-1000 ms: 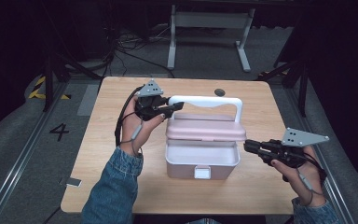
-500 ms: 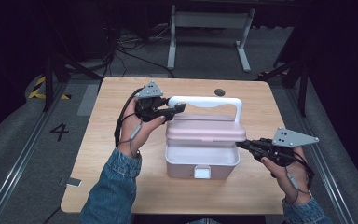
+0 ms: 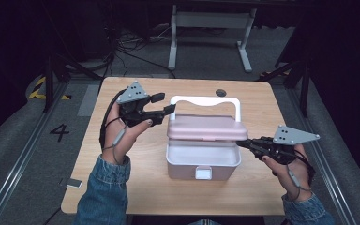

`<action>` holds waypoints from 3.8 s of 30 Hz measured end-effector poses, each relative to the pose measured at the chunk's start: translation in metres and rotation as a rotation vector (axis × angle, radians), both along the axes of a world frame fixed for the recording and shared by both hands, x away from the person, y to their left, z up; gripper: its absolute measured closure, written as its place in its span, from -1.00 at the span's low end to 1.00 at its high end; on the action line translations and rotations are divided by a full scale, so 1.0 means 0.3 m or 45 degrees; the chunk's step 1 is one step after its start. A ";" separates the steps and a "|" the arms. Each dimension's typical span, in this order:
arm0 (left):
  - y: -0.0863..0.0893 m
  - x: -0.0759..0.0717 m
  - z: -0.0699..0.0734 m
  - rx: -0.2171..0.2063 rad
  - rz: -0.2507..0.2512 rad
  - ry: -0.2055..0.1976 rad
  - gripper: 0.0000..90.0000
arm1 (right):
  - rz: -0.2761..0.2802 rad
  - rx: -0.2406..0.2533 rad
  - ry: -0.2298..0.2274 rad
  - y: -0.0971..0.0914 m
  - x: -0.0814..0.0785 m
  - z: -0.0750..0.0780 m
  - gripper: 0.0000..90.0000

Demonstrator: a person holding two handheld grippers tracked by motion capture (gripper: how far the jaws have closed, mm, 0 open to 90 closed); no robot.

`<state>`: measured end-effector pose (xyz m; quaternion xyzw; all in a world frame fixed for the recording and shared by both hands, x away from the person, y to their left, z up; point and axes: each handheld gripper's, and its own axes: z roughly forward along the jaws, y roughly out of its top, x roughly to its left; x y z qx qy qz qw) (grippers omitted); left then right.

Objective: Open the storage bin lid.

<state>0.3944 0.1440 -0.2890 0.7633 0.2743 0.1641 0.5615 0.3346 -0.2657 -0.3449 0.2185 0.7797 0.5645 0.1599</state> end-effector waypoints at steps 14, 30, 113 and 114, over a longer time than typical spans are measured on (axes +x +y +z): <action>0.042 -0.072 -0.002 0.184 -0.048 0.095 -0.07 | 0.004 0.025 -0.028 0.001 0.030 0.030 1.00; 0.018 -0.093 -0.032 0.326 -0.089 0.084 -0.18 | -0.015 0.078 -0.027 0.002 0.052 0.048 1.00; -0.185 0.407 -0.068 0.019 0.090 0.116 0.16 | -0.379 0.047 0.050 -0.266 0.026 0.012 0.63; -0.185 0.418 -0.072 0.007 0.085 0.130 0.16 | -0.380 0.049 0.052 -0.268 0.028 0.010 0.63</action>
